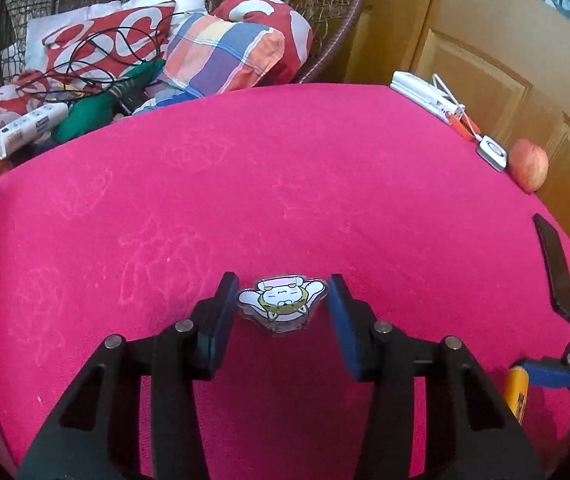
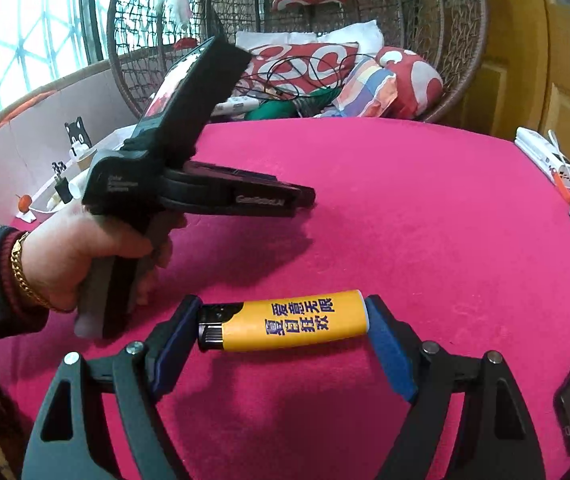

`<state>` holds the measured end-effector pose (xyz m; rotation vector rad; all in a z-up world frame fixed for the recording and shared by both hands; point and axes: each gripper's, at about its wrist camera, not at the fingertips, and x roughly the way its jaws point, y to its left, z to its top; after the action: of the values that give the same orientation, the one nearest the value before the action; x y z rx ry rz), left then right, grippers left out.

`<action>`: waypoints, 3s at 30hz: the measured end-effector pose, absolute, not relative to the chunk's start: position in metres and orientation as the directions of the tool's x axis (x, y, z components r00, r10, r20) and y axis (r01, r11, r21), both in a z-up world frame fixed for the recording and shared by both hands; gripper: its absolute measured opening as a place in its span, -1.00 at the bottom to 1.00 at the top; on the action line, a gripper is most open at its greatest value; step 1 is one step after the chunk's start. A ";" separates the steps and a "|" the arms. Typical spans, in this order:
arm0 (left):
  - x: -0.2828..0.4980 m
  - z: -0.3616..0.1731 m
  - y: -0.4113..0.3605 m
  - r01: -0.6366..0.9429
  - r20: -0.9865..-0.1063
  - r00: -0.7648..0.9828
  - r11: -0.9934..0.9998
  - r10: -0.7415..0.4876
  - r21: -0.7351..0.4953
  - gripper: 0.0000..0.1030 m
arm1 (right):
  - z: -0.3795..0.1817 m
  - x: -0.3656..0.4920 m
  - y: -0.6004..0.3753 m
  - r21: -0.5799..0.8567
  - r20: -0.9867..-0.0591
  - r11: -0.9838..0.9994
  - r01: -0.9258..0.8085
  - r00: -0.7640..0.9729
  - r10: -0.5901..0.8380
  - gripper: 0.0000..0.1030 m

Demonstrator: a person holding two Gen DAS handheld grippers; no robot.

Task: Organize rigid objects
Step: 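Carry the badge and yellow lighter over the white tray with both tools, then open both tools to release the badge and lighter into the tray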

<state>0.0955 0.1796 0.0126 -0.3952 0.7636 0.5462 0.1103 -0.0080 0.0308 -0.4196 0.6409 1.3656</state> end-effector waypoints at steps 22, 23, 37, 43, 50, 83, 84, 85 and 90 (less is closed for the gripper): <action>-0.045 0.121 0.120 -0.708 -0.467 0.639 0.705 0.612 -0.044 -0.12 | 0.134 0.111 -0.028 0.165 -0.277 0.394 -0.904 0.341 0.898 0.59; -0.055 0.127 0.122 -0.722 -0.459 0.628 0.690 0.629 -0.042 -0.12 | 0.139 0.108 -0.026 0.169 -0.262 0.386 -0.907 0.336 0.905 0.59; -0.163 0.155 0.143 -0.847 -0.396 0.506 0.528 0.766 -0.061 -0.12 | 0.169 0.041 0.018 0.124 -0.203 0.261 -0.957 0.233 0.951 0.59; -0.197 0.160 0.148 -0.872 -0.377 0.476 0.483 0.795 -0.081 -0.12 | 0.173 0.018 0.034 0.100 -0.210 0.219 -0.970 0.195 0.958 0.59; -0.223 0.165 0.154 -0.887 -0.365 0.455 0.451 0.812 -0.101 -0.12 | 0.179 0.001 0.049 0.076 -0.214 0.187 -0.979 0.167 0.962 0.59; -0.230 0.106 0.321 -0.884 -0.617 0.456 0.405 0.641 -0.233 -0.12 | 0.096 -0.078 0.222 0.114 -0.563 0.023 -0.993 -0.046 0.825 0.59; -0.228 0.101 0.322 -0.888 -0.626 0.446 0.402 0.640 -0.223 -0.12 | 0.089 -0.081 0.225 0.111 -0.577 0.019 -0.994 -0.049 0.815 0.59; -0.227 0.097 0.323 -0.892 -0.633 0.438 0.397 0.638 -0.217 -0.12 | 0.084 -0.084 0.227 0.105 -0.586 0.018 -0.994 -0.047 0.809 0.59; -0.229 0.079 0.328 -0.883 -0.656 0.455 0.399 0.602 -0.246 -0.12 | 0.067 -0.094 0.235 0.066 -0.610 0.008 -0.998 -0.034 0.792 0.60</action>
<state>-0.2294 0.3278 0.0787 -0.6275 0.5149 0.9941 -0.0942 0.2351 0.0667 -0.4633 0.5677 1.5221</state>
